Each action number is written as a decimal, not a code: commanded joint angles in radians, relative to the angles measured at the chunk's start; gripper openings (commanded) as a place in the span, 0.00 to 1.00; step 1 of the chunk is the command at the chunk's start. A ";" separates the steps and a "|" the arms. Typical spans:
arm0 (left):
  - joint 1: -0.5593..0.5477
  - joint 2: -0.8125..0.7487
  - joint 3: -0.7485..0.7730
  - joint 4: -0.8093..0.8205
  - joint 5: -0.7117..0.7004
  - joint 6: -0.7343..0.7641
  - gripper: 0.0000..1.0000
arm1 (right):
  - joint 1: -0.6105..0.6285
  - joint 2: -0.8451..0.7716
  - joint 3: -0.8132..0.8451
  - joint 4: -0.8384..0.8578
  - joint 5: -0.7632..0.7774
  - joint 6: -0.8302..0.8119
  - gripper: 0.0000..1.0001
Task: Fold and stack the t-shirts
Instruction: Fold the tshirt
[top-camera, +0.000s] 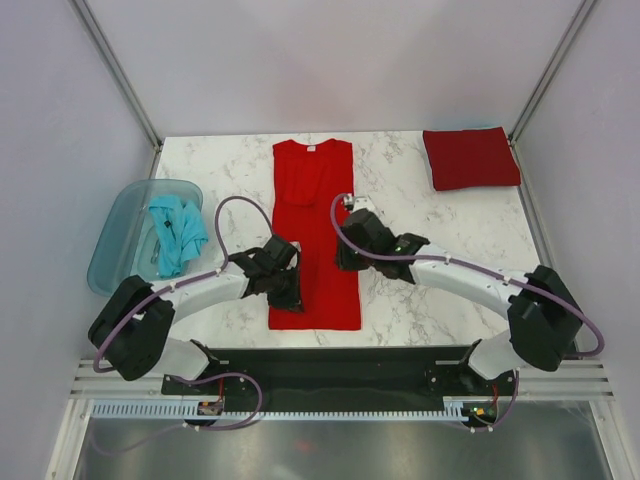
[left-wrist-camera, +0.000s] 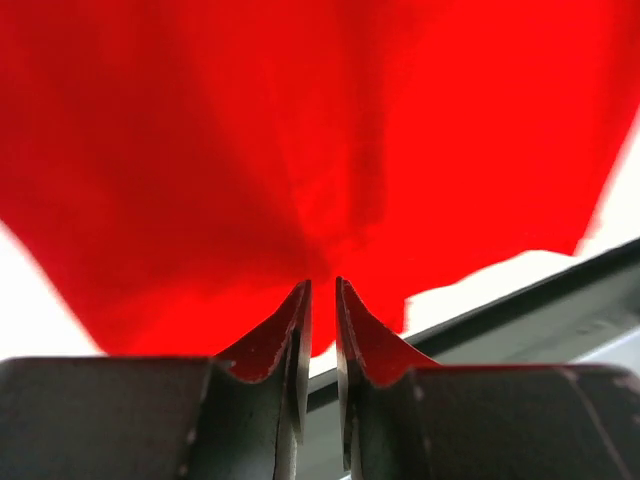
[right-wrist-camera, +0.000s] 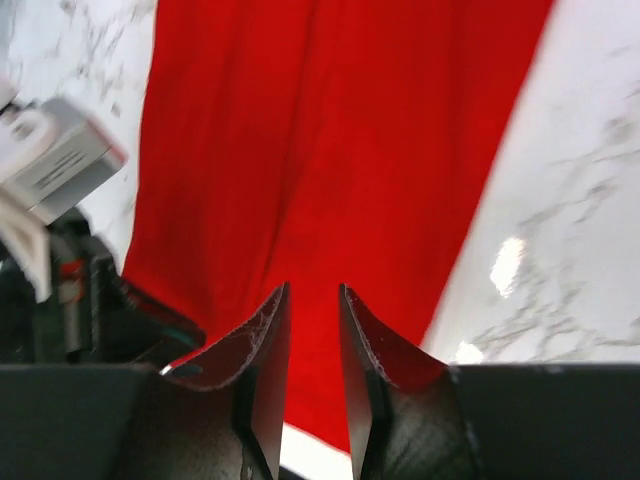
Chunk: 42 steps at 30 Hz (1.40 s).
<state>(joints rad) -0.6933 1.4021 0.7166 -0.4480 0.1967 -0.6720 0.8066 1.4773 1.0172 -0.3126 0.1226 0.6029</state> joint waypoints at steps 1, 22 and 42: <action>-0.003 -0.005 -0.052 0.017 -0.069 -0.035 0.22 | 0.115 0.049 -0.025 -0.010 0.107 0.123 0.33; -0.014 -0.110 0.033 -0.112 -0.127 -0.037 0.27 | 0.259 -0.008 -0.261 0.006 0.134 0.235 0.29; -0.017 0.239 0.250 0.068 -0.068 0.101 0.43 | -0.147 0.027 0.028 0.071 0.008 -0.083 0.40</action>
<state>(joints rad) -0.7139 1.5955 0.9257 -0.4061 0.1398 -0.6109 0.7395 1.4643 0.9413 -0.3340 0.2218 0.6464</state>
